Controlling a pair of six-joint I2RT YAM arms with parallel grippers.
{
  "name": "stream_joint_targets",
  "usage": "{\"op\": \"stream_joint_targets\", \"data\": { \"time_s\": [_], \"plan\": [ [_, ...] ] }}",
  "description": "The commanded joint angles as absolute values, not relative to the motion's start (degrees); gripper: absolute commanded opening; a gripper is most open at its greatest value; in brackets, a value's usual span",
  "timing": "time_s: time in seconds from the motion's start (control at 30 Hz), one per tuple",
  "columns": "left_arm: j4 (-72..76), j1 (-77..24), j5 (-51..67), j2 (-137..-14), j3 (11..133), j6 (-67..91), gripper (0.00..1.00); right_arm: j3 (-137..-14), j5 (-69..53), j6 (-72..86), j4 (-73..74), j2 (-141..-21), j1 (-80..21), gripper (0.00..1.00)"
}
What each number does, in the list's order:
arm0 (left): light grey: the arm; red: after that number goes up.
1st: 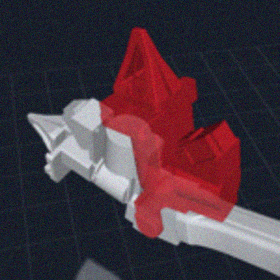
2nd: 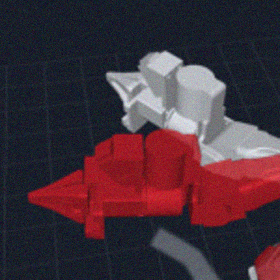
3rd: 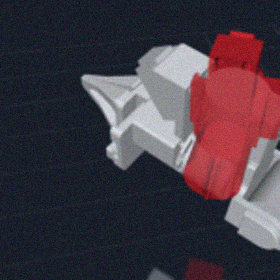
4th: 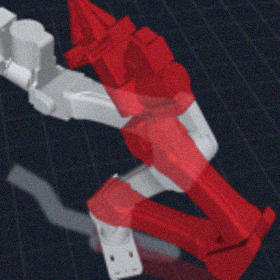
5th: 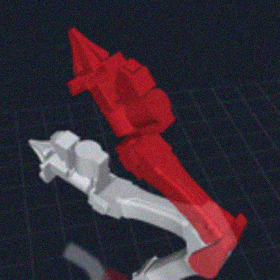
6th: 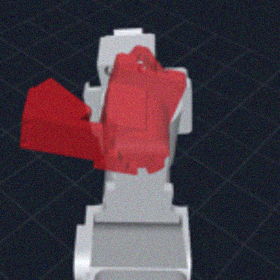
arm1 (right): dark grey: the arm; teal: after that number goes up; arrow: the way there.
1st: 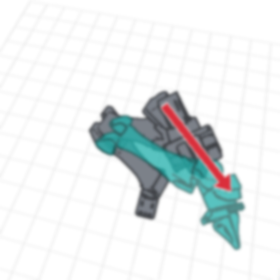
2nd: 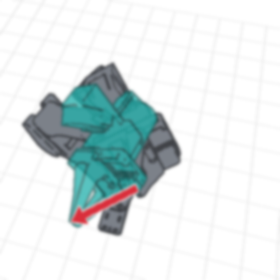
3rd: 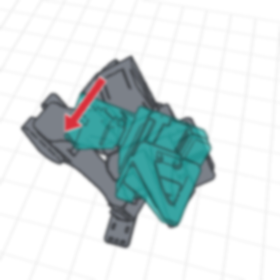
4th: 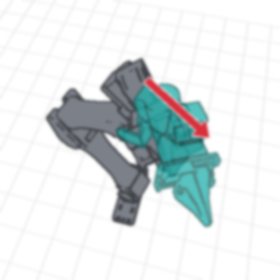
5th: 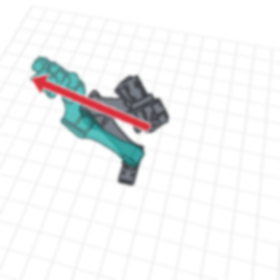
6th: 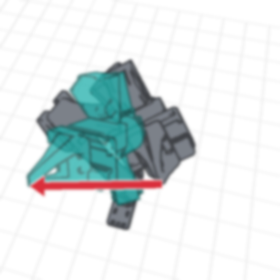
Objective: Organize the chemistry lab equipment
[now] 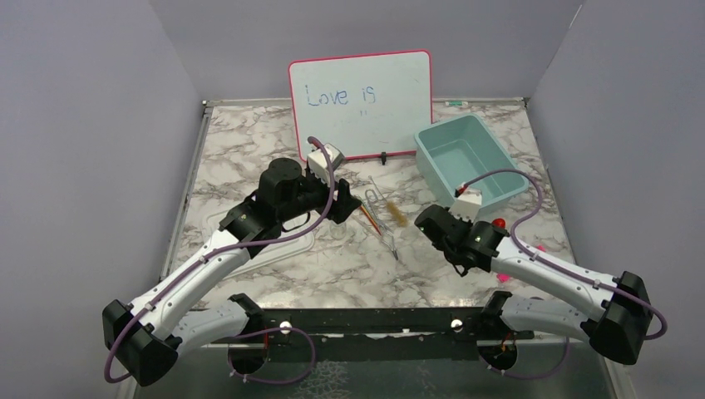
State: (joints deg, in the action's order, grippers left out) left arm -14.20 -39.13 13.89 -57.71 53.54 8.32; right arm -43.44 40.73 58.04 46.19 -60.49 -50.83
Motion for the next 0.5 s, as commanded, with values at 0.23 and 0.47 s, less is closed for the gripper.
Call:
{"op": "stream_joint_targets", "data": {
  "time_s": [0.23, 0.47],
  "plan": [
    [-12.74, -39.22, 13.51, -58.22, 53.17, 7.91, 0.71, -40.56, 44.66, 59.11, 39.3, -60.69, -51.21, 0.09],
    [-12.74, -39.25, 13.51, -58.42, 53.0, 7.92, 0.71, -39.45, 44.54, 57.98, 36.81, -61.63, -51.24, 0.09]
  ]
}}
